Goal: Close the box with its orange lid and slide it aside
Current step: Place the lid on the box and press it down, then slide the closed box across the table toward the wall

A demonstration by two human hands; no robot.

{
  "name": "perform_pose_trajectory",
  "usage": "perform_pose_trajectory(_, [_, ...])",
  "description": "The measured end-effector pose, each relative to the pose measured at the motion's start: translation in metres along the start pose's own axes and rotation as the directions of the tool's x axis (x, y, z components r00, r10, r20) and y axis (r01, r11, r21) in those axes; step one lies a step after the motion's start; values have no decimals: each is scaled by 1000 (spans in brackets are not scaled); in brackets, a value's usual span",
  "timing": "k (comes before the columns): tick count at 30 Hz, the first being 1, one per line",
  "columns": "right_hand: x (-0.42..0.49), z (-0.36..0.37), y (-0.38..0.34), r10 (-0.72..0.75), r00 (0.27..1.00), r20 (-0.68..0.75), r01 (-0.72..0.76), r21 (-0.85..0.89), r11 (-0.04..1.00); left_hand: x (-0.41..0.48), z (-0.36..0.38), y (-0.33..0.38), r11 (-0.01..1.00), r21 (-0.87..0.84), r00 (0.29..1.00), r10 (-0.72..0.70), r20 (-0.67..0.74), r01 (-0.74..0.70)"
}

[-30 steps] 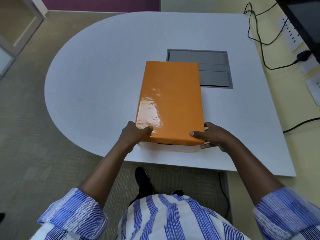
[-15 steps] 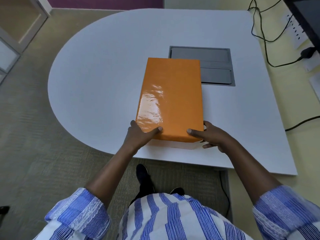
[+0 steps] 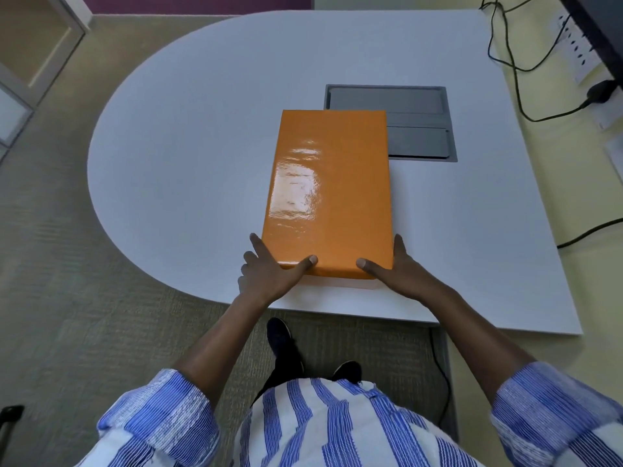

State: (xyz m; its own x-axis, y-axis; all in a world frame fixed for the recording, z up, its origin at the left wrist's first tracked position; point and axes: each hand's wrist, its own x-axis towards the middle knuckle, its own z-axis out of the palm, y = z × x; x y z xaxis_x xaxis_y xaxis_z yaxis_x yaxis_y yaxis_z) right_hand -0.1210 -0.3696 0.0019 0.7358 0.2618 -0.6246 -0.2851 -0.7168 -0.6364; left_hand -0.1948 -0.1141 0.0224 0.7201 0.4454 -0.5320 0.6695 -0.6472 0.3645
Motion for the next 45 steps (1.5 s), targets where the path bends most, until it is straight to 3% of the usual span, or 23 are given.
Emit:
perform_pose_trajectory(2, [0, 1, 2, -9, 997, -75, 7, -30, 1000, 2, 0, -1, 997, 74, 1000, 17, -17, -16])
perform_pose_trajectory(5, [-1, 13, -1, -160, 946, -283, 105, -200, 974, 0, 4, -1, 987, 150, 994, 73, -76, -61])
perform_pose_trajectory(7, [-1, 26, -4, -233, 922, -309, 120, -344, 931, 0, 7, -1, 980, 186, 993, 85, -80, -69])
perform_pose_trajectory(11, [2, 29, -3, -230, 912, -341, 42, -480, 876, 9, 4, -3, 962, 262, 997, 76, -1, -73])
perform_pose_trajectory(17, [42, 10, -58, -290, 858, -425, 52, -489, 871, 54, -15, 21, 947, 242, 970, 233, -63, -212])
perform_pose_trajectory(25, [151, -25, -143, -341, 849, -404, 21, -619, 785, 182, -53, 102, 821, 324, 849, 521, -89, -470])
perform_pose_trajectory(30, [168, -12, -139, -349, 826, -442, -29, -651, 758, 203, -39, 96, 787, 311, 793, 593, -140, -533])
perform_pose_trajectory(36, [177, -8, -130, -377, 796, -474, -41, -663, 747, 213, -33, 94, 782, 275, 780, 608, -144, -559])
perform_pose_trajectory(41, [176, -15, -136, -345, 817, -461, -4, -603, 797, 216, -39, 91, 801, 163, 787, 598, -153, -577])
perform_pose_trajectory(43, [168, -24, -139, -318, 804, -503, 78, -441, 894, 218, -45, 85, 780, -52, 774, 607, -179, -623])
perform_pose_trajectory(45, [154, -33, -136, -254, 747, -614, 134, -236, 962, 221, -51, 74, 754, -312, 816, 548, -184, -577])
